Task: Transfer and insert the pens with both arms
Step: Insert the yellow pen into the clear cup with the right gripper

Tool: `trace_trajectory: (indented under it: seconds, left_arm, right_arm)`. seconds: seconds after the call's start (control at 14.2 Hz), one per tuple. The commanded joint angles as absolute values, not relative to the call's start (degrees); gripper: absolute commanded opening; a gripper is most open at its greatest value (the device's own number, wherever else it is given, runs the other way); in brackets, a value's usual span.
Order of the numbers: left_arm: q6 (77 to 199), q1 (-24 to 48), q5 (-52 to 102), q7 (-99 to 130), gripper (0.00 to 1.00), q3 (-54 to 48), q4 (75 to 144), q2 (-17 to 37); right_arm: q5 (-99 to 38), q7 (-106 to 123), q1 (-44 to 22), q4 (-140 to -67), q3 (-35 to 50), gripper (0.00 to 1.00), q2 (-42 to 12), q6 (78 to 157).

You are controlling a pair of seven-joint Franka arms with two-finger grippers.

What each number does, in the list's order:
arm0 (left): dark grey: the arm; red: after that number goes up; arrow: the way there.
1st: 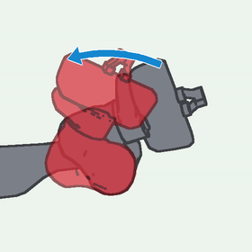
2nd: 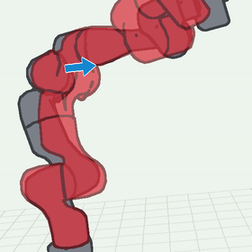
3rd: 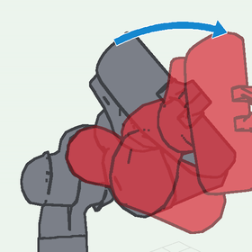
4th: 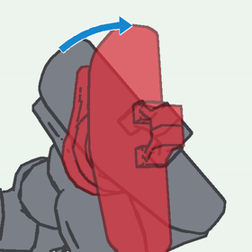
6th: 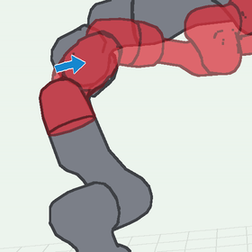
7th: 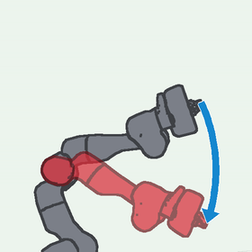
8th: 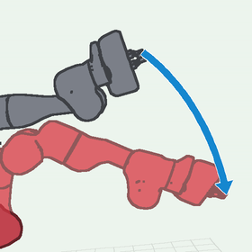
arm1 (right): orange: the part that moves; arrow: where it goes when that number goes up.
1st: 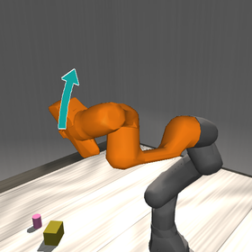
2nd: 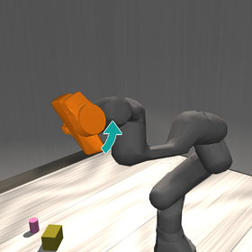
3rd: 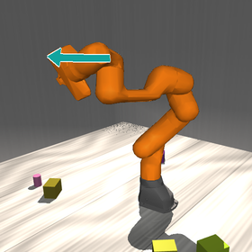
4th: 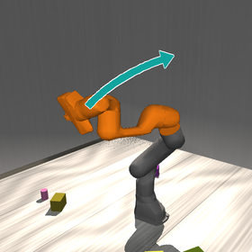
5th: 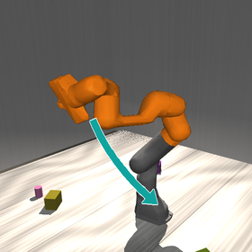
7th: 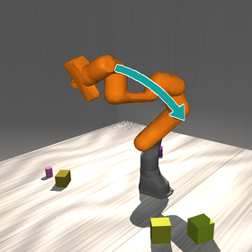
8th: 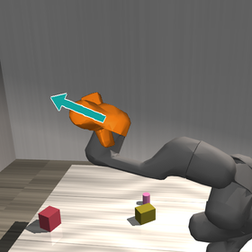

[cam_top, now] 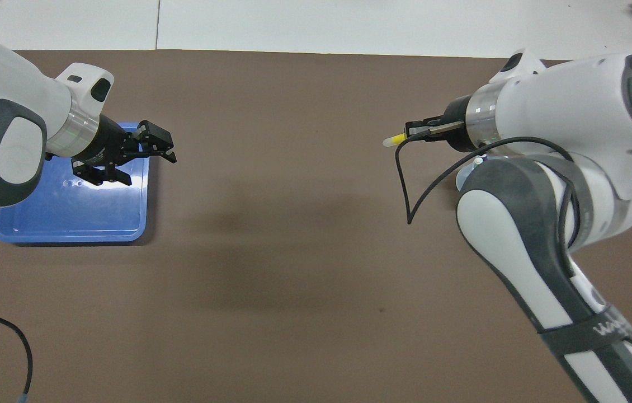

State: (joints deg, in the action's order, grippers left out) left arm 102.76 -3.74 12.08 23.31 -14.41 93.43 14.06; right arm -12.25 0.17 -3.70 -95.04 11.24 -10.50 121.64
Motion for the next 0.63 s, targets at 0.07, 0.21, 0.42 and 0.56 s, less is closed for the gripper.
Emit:
trace_trajectory:
  seconds: [0.07, 0.21, 0.42, 0.56]
  left_arm:
    - [104.32, -3.17, 0.57, 8.74, 1.00, -14.33, 94.49, 11.95]
    - [104.15, -3.34, -1.93, 4.67, 1.00, -14.41, 92.91, 11.78]
    - [103.10, -3.87, -1.93, 2.81, 1.00, -14.24, 92.72, 9.07]
    - [101.52, -4.48, -1.93, 2.90, 1.00, -13.80, 93.25, 5.38]
  right_arm:
    - [-5.55, 11.47, 3.31, -96.85, 11.95, 0.00, -8.09, 118.30]
    - [-5.36, 15.90, 6.14, -97.82, 11.78, 0.00, -7.82, 118.21]
    - [-5.27, 16.26, 9.14, -102.20, 11.78, 0.00, -5.98, 118.39]
    - [-5.27, 16.17, 9.84, -103.97, 11.78, 0.00, -5.54, 118.48]
